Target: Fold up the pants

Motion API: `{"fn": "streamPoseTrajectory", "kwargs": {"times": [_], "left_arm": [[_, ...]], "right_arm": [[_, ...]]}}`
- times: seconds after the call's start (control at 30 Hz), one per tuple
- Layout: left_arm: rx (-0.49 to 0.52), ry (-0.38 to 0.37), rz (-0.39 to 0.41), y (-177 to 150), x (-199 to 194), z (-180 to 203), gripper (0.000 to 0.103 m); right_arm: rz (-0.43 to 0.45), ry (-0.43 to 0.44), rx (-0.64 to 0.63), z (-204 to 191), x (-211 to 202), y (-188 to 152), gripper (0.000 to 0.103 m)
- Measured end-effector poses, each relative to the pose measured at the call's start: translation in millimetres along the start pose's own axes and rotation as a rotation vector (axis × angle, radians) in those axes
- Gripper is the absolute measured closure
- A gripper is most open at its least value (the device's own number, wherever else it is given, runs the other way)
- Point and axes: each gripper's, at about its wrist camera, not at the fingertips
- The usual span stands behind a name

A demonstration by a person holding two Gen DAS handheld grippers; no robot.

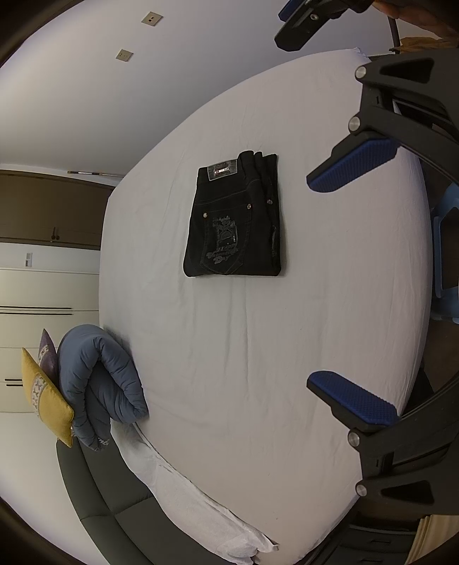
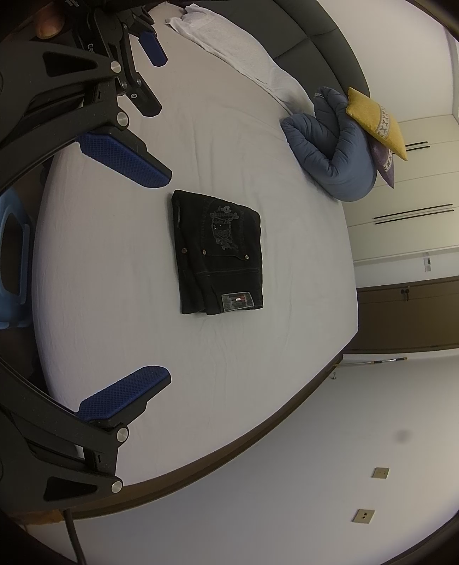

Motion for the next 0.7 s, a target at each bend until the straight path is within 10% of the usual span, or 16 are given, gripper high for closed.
{"fn": "streamPoseTrajectory", "kwargs": {"times": [0.7], "left_arm": [[-0.01, 0.001, 0.001, -3.0, 1.8, -2.8, 0.0]], "right_arm": [[-0.013, 0.016, 0.007, 4.0, 3.4, -2.3, 0.0]]}}
Point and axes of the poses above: each gripper's, at about its wrist camera, not at the fingertips, and x roughly the way its jaws point, z to its right, y to its top, and after that the axes turned 10 degrees about -z, right-handed
